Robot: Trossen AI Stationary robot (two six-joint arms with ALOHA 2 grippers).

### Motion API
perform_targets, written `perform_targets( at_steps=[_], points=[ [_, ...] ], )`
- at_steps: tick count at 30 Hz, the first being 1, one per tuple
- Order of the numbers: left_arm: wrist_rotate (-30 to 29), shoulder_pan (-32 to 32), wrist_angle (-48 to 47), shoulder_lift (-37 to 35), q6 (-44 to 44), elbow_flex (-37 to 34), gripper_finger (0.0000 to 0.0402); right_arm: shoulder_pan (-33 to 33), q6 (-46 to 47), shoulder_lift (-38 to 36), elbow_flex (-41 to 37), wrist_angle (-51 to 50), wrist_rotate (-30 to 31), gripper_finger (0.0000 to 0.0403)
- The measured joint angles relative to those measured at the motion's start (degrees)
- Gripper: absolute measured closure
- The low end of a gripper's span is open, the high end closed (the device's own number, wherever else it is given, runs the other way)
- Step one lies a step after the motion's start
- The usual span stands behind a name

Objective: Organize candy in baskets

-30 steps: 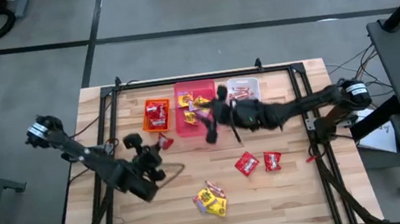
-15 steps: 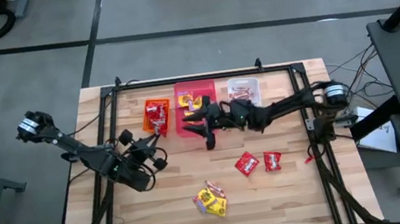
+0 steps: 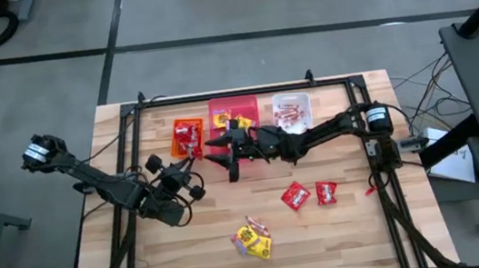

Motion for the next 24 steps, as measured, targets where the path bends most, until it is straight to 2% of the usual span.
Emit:
perform_targets(
  at_steps=[4,11,19,24],
  points=[
    [0.0,1.8,0.2,0.1,0.0,1.1,0.04,0.0,-0.5,-0.1,2.0,-4.0,0.0,0.02],
    [1.9,3.3,2.2,0.5,0.0,1.1,0.04,0.1,-0.8,-0.1,3.7,-4.3,-0.1,0.02],
    [2.5,3.6,7.8,2.7,0.1,1.6,0.04,-0.2,-1.9,0.9,8.0,-11.9,0.0,0.02],
    [2.1,4.0,7.7,5.0,0.6,3.3,0.04,-0.2,-2.9,1.9,8.9,-12.7,0.1,0.0227]
  ],
)
